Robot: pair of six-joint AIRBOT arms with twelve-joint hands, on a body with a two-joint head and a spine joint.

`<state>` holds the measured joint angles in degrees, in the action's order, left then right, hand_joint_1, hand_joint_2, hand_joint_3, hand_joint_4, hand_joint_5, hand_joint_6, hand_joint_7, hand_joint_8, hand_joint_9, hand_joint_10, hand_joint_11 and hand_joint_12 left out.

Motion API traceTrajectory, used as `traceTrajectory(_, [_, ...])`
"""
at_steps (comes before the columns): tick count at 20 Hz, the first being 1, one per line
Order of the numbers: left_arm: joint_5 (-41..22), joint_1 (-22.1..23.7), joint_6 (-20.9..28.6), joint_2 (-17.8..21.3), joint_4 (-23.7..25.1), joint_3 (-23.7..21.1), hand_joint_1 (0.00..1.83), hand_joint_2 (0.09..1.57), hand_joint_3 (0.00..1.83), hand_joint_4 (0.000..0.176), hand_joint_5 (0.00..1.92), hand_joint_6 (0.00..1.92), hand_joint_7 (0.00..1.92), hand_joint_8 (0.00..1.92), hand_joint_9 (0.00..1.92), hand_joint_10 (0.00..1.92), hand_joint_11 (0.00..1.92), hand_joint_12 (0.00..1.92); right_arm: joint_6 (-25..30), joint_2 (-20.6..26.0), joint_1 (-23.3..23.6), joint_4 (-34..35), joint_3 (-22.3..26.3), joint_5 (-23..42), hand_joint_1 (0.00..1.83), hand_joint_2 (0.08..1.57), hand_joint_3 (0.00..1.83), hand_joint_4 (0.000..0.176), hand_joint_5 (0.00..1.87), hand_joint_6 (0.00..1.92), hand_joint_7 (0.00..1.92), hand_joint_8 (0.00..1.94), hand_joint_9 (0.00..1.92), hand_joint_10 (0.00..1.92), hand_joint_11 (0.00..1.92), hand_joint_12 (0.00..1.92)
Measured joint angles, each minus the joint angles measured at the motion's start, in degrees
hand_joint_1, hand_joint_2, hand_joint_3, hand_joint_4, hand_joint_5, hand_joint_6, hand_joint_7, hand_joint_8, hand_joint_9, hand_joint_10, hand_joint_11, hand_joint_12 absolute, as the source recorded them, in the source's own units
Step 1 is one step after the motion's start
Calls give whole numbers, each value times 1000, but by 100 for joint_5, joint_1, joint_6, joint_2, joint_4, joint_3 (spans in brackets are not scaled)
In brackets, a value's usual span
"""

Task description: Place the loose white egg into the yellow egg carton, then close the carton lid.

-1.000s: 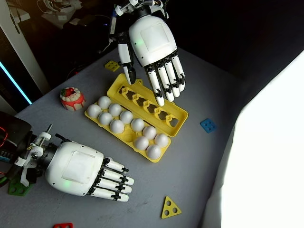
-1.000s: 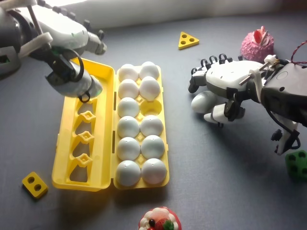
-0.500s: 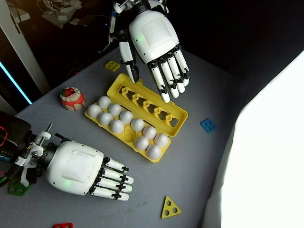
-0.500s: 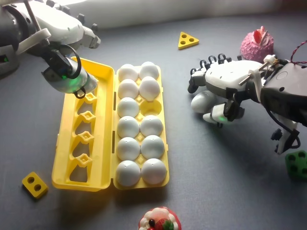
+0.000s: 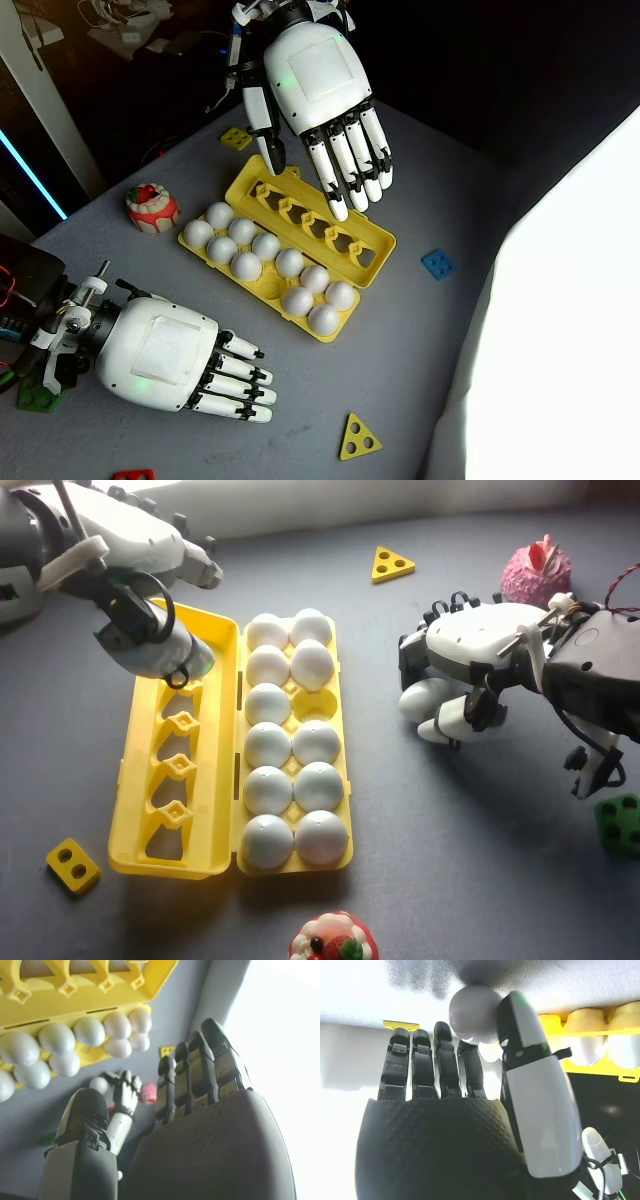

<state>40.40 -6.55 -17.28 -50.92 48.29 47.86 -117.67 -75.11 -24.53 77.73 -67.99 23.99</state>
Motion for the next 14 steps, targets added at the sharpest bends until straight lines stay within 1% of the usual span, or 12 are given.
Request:
traceTrajectory(1, [4, 0, -4, 0, -37, 20, 340, 1310, 2, 41, 168, 0, 189, 0, 181, 1, 0, 675, 90, 0, 0, -105, 0, -2, 1113, 1192, 0, 0, 835, 1236, 535, 14, 157, 32, 0, 407])
traceTrajectory(2, [-7, 0, -4, 0, -103, 31, 363, 1308, 0, 38, 173, 2, 184, 0, 178, 0, 0, 643, 225, 0, 0, -229, 0, -4, 1116, 1187, 0, 0, 843, 1221, 537, 12, 159, 31, 0, 418])
traceTrajectory(3, [-24, 0, -2, 0, -181, 28, 365, 1306, 0, 39, 179, 4, 189, 2, 179, 1, 0, 636, 411, 0, 0, -404, 0, -11, 1113, 1191, 0, 0, 835, 1232, 534, 8, 162, 31, 0, 413])
traceTrajectory(4, [-59, 0, -4, 0, -214, 28, 396, 1302, 0, 45, 178, 3, 182, 2, 180, 1, 0, 645, 715, 7, 2, -654, 2, -31, 1112, 1191, 0, 0, 834, 1235, 537, 9, 167, 33, 0, 413])
traceTrajectory(6, [-127, 0, -4, 0, -249, 31, 373, 1299, 0, 44, 188, 5, 203, 6, 194, 5, 0, 699, 1757, 76, 24, -1534, 17, -105, 1114, 1191, 0, 0, 834, 1234, 531, 6, 167, 33, 0, 415])
traceTrajectory(7, [-133, 0, -4, 0, -262, 37, 404, 1289, 0, 38, 209, 12, 216, 8, 202, 7, 0, 715, 2203, 90, 42, -2026, 17, -74, 1113, 1190, 0, 0, 835, 1235, 530, 6, 163, 30, 0, 416])
traceTrajectory(8, [-146, -2, -55, -7, -334, 61, 392, 1293, 0, 35, 205, 9, 217, 7, 202, 6, 0, 718, 2498, 87, 66, -2483, 24, 39, 1118, 1184, 0, 0, 848, 1215, 535, 6, 164, 30, 0, 423])
traceTrajectory(9, [-142, -2, -109, -7, -334, 72, 379, 1297, 0, 42, 193, 3, 197, 2, 185, 3, 0, 688, 2658, 85, 68, -2658, 39, 101, 1118, 1182, 0, 0, 850, 1210, 537, 4, 168, 29, 0, 503])
traceTrajectory(10, [-103, -4, -203, -7, -334, 92, 377, 1299, 0, 41, 193, 3, 195, 2, 189, 5, 0, 685, 2918, 50, 63, -2896, 46, 177, 1123, 1176, 0, 0, 862, 1190, 542, 5, 171, 28, 0, 504])
traceTrajectory(11, [-83, -4, -238, -35, -337, 131, 367, 1301, 0, 38, 196, 3, 201, 3, 192, 6, 0, 708, 3161, 33, 35, -3045, 59, 256, 1113, 1190, 4, 0, 831, 1236, 528, 2, 167, 25, 0, 497])
traceTrajectory(12, [-37, -7, -275, -35, -334, 175, 362, 1299, 0, 39, 202, 5, 215, 8, 198, 8, 0, 713, 3515, -4, 35, -3220, 90, 302, 1110, 1193, 5, 0, 825, 1245, 522, 0, 171, 27, 0, 495])
traceTrajectory(14, [2, -22, -284, -57, -337, 284, 351, 1309, 3, 44, 174, 3, 189, 1, 174, 3, 0, 645, 3884, -87, 7, -3287, 140, 533, 1119, 1185, 0, 0, 845, 1216, 510, 2, 155, 17, 0, 427])
